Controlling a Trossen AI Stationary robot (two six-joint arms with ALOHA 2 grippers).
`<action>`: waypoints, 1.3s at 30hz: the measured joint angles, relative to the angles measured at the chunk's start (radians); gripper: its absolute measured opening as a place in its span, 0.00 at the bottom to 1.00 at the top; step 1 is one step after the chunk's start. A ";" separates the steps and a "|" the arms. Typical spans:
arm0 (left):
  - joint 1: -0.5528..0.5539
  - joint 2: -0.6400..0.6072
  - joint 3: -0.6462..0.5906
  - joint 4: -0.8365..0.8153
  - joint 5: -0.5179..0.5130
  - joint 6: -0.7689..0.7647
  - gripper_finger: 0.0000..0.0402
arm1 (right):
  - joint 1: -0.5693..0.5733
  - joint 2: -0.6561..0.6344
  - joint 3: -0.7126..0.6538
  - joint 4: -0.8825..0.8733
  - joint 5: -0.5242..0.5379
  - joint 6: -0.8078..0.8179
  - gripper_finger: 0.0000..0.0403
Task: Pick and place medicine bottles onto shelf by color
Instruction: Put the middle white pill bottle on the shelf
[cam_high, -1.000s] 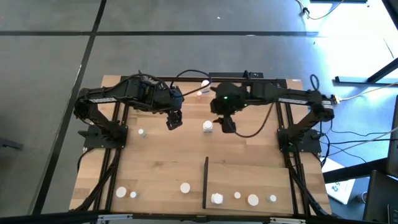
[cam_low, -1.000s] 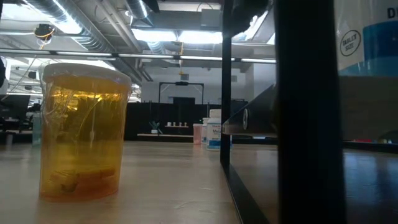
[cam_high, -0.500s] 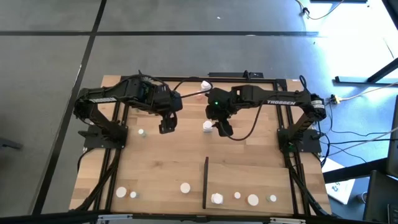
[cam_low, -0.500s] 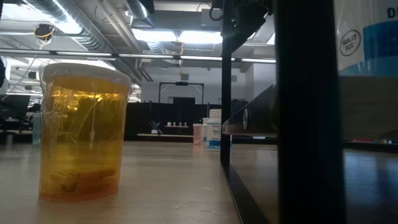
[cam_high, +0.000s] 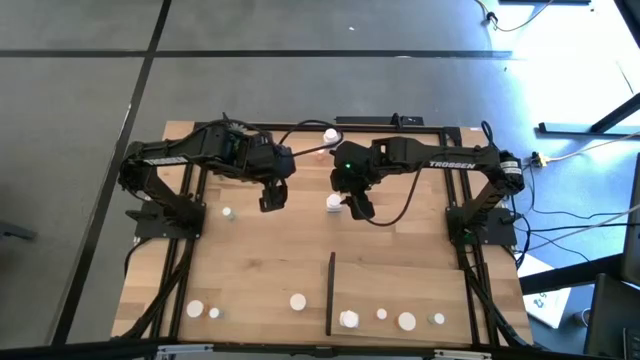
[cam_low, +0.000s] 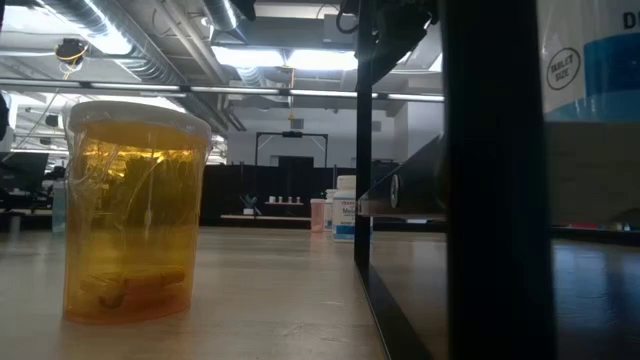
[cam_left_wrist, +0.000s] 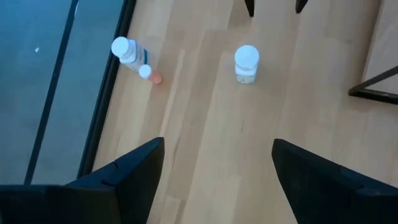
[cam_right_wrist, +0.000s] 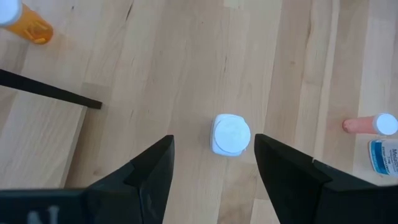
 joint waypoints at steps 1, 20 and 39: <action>0.000 0.000 0.000 0.006 0.000 0.000 0.73 | 0.000 0.000 0.000 0.002 0.000 0.013 0.56; 0.000 0.000 0.000 0.066 -0.001 0.000 0.73 | 0.000 0.000 0.000 0.020 0.000 0.089 0.57; 0.000 0.000 0.000 0.065 -0.001 0.000 0.73 | 0.016 0.027 -0.071 0.108 0.097 0.040 0.84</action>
